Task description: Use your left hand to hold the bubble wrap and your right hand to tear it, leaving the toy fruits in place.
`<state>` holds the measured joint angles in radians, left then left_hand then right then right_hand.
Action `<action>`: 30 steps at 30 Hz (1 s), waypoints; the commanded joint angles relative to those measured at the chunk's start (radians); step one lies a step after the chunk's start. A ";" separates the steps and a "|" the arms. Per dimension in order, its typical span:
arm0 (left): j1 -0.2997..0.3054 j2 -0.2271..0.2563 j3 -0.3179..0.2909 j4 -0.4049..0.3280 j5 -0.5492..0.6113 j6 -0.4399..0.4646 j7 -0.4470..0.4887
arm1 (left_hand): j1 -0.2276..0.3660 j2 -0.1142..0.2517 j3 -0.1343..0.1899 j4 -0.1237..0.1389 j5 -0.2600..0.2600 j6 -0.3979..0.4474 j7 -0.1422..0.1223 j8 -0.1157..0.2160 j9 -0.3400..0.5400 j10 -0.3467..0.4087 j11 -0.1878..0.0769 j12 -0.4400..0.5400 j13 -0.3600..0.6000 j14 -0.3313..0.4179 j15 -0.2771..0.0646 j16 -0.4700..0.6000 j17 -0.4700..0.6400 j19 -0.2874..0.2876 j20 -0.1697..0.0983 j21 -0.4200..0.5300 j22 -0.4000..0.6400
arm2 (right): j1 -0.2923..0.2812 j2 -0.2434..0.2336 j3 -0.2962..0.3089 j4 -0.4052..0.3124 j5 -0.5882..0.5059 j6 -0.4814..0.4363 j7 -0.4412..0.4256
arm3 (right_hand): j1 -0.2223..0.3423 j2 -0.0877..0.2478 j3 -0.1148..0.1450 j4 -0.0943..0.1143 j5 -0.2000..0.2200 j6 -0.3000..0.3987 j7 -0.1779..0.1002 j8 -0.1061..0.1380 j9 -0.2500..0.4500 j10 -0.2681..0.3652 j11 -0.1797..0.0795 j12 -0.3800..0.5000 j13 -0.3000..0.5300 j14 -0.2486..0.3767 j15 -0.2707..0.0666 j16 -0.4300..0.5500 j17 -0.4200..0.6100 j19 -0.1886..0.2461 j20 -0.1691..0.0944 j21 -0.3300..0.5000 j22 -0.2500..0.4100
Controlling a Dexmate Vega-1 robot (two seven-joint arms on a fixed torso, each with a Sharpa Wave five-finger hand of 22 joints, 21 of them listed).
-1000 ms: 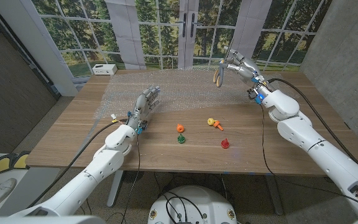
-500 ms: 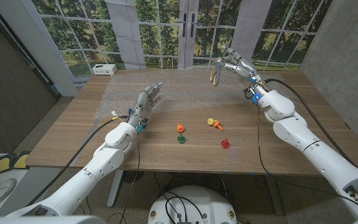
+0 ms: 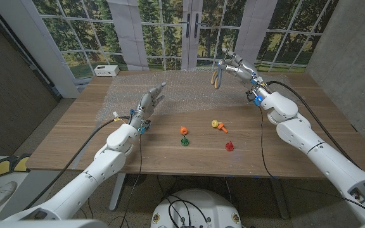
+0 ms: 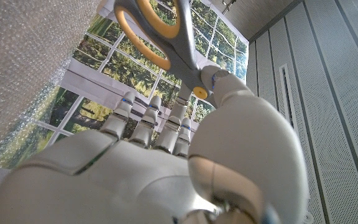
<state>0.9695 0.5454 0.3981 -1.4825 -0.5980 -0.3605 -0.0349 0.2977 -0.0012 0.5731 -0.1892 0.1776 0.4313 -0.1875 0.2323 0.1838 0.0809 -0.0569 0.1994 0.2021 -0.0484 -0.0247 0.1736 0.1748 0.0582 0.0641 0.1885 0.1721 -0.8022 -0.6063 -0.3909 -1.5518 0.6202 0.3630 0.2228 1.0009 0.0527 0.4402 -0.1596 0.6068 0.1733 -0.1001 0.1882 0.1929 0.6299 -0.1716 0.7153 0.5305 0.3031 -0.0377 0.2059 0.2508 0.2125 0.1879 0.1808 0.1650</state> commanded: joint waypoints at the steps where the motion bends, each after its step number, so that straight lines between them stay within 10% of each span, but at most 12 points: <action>1: 0.001 0.034 0.013 -0.049 0.095 0.026 0.063 | 0.052 -0.020 0.007 -0.002 0.012 0.021 -0.004 0.011 0.007 -0.018 -0.002 0.006 0.003 -0.019 -0.001 0.004 0.002 -0.004 0.007 -0.002 0.000 | 0.010 0.004 -0.012 0.010 0.017 -0.025 0.020 | 0.011 0.011 0.001 0.004 0.007 0.008 -0.005 0.001 0.003 0.030 -0.024 0.139 0.074 0.002 -0.162 0.002 0.001 0.000 0.000 0.004 0.004; 30: -0.024 0.049 0.040 -0.092 0.175 0.025 0.071 | 0.356 -0.051 0.021 0.008 0.054 -0.007 0.038 0.020 0.042 -0.080 0.011 0.018 0.009 -0.059 0.016 0.011 0.002 0.000 0.015 0.003 0.000 | 0.037 0.020 -0.038 0.034 0.015 -0.052 0.046 | 0.008 0.011 -0.001 0.004 0.013 0.006 -0.006 0.001 0.003 0.022 -0.025 0.145 0.070 0.002 -0.162 0.003 -0.001 -0.001 0.004 0.005 0.004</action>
<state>0.9558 0.5991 0.4276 -1.5681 -0.4463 -0.3301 0.0348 0.6205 -0.0576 0.5873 -0.1835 0.2232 0.4028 -0.1483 0.2394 0.2188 -0.0013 -0.0462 0.2088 0.2073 -0.1036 -0.0053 0.1781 0.1746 0.0479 0.0750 0.1846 0.1723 -0.7732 -0.5959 -0.4186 -1.5260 0.6385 0.3163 0.2635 1.0009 0.0527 0.4400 -0.1598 0.6106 0.1768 -0.1037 0.1882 0.1929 0.6299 -0.1716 0.7153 0.5305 0.3033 -0.0377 0.2059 0.2460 0.2125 0.1878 0.1808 0.1649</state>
